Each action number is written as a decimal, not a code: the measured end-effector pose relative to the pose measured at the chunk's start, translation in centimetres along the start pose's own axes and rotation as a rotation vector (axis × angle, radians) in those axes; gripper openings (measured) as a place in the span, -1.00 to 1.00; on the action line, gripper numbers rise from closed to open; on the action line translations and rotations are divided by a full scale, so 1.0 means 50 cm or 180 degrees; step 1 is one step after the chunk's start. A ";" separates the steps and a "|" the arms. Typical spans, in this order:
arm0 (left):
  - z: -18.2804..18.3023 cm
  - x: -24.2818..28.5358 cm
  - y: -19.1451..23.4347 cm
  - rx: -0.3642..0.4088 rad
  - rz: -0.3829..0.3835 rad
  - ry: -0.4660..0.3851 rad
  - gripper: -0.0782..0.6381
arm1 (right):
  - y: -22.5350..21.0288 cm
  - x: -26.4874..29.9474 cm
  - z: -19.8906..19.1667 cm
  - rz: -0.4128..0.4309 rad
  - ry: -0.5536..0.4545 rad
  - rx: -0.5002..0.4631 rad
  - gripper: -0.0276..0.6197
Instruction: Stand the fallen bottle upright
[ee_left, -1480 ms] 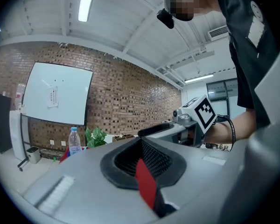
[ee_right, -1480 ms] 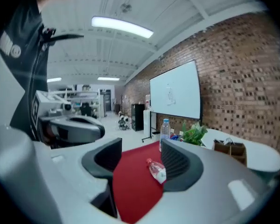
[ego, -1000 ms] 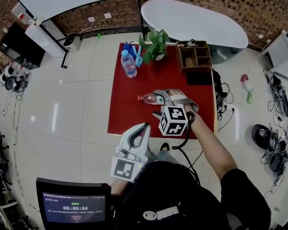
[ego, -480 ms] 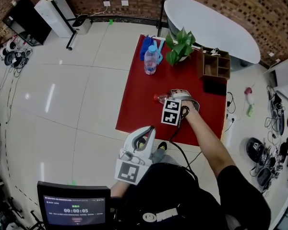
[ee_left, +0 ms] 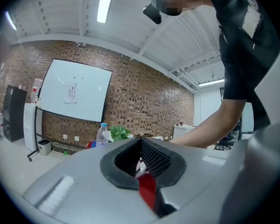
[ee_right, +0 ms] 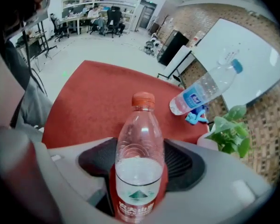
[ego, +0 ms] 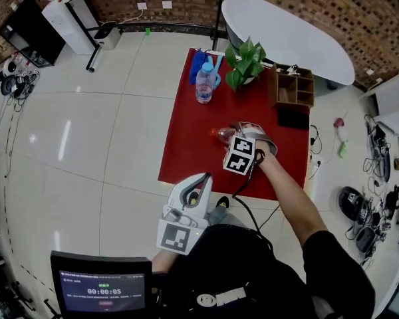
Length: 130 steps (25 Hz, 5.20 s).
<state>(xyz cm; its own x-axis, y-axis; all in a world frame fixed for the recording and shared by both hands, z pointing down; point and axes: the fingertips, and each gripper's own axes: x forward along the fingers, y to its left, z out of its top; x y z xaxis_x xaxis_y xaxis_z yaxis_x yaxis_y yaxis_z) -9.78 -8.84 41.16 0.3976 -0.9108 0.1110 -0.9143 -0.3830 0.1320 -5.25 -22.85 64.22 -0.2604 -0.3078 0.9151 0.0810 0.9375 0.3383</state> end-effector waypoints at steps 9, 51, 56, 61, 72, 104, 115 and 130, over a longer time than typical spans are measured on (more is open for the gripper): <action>0.006 0.027 -0.061 0.0085 -0.0304 -0.0032 -0.76 | -0.088 -0.146 0.018 -0.0486 -0.1059 0.1082 0.06; 0.016 0.037 -0.130 0.0247 -0.0490 0.0054 -0.76 | -0.098 -0.281 -0.020 -0.0672 -0.2688 0.2267 0.10; 0.021 0.039 -0.139 0.0267 -0.0548 0.0020 -0.76 | -0.092 -0.315 -0.028 -0.0751 -0.2709 0.2281 0.10; 0.024 0.046 -0.144 0.0228 -0.0586 0.0008 -0.76 | -0.059 -0.352 -0.054 -0.0754 -0.2756 0.2468 0.09; 0.026 0.046 -0.142 0.0229 -0.0612 -0.0014 -0.76 | 0.044 -0.510 -0.054 -0.0984 -0.3148 0.2714 -0.32; -0.004 -0.083 -0.196 0.0302 -0.0699 -0.0050 -0.76 | 0.229 -0.527 0.008 -0.0948 -0.3001 0.2702 -0.90; -0.046 -0.222 -0.413 0.0364 -0.0638 -0.0042 -0.76 | 0.441 -0.647 -0.073 -0.0928 -0.3245 0.2689 -0.90; -0.019 -0.303 -0.463 0.0339 -0.0689 -0.0109 -0.76 | 0.513 -0.754 -0.056 -0.1108 -0.3401 0.2867 -0.90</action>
<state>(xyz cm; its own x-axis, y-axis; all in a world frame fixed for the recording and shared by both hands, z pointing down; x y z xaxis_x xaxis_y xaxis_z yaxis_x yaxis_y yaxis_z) 5.44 13.96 37.34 0.5839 -0.8097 0.0578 -0.8118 -0.5823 0.0443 9.35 12.34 39.03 -0.7558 -0.6499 0.0805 -0.6547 0.7473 -0.1139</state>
